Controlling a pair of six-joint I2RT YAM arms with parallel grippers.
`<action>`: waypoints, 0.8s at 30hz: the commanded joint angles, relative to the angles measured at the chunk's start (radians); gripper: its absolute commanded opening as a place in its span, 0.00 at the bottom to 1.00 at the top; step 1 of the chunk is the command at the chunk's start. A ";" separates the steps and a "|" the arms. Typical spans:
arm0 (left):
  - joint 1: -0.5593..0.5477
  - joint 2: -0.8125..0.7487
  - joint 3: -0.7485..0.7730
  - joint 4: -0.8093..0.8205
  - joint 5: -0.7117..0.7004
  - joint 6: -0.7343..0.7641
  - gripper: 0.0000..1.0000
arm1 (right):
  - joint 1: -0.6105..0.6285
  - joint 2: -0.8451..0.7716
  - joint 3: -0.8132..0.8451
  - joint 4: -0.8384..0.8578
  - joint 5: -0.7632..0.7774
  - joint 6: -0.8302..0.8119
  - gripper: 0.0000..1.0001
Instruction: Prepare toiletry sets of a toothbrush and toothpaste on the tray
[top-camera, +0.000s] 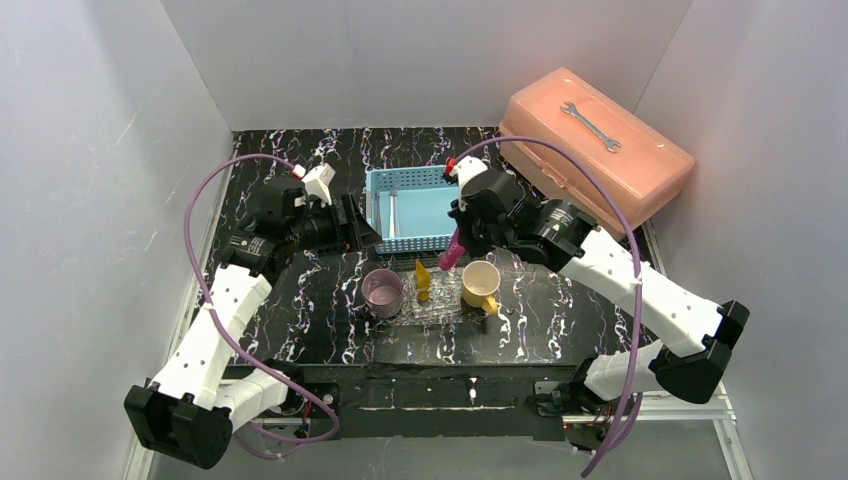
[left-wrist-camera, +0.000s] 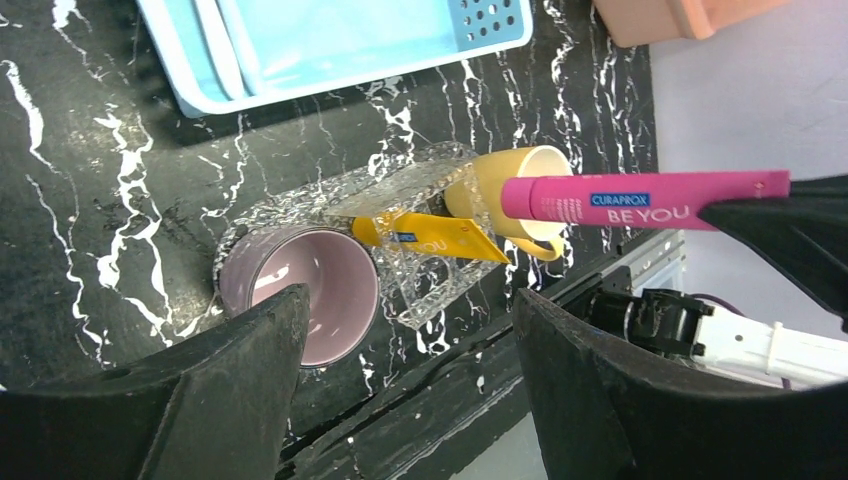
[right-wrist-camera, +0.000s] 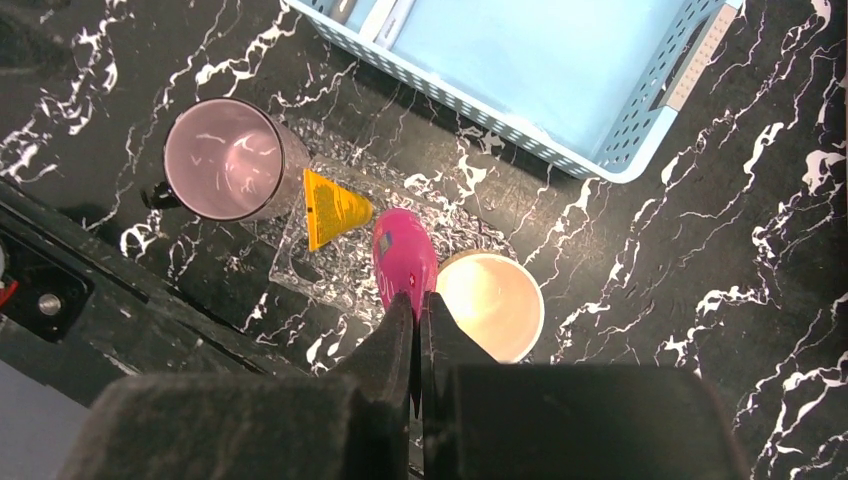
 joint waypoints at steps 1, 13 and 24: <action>-0.009 0.000 -0.034 -0.009 -0.073 0.044 0.73 | 0.051 0.006 0.051 -0.013 0.093 -0.005 0.01; -0.009 -0.007 -0.090 0.017 -0.123 0.078 0.73 | 0.095 0.053 -0.001 0.054 0.100 0.011 0.01; -0.010 -0.020 -0.105 0.017 -0.128 0.085 0.73 | 0.100 0.077 -0.037 0.099 0.096 0.014 0.01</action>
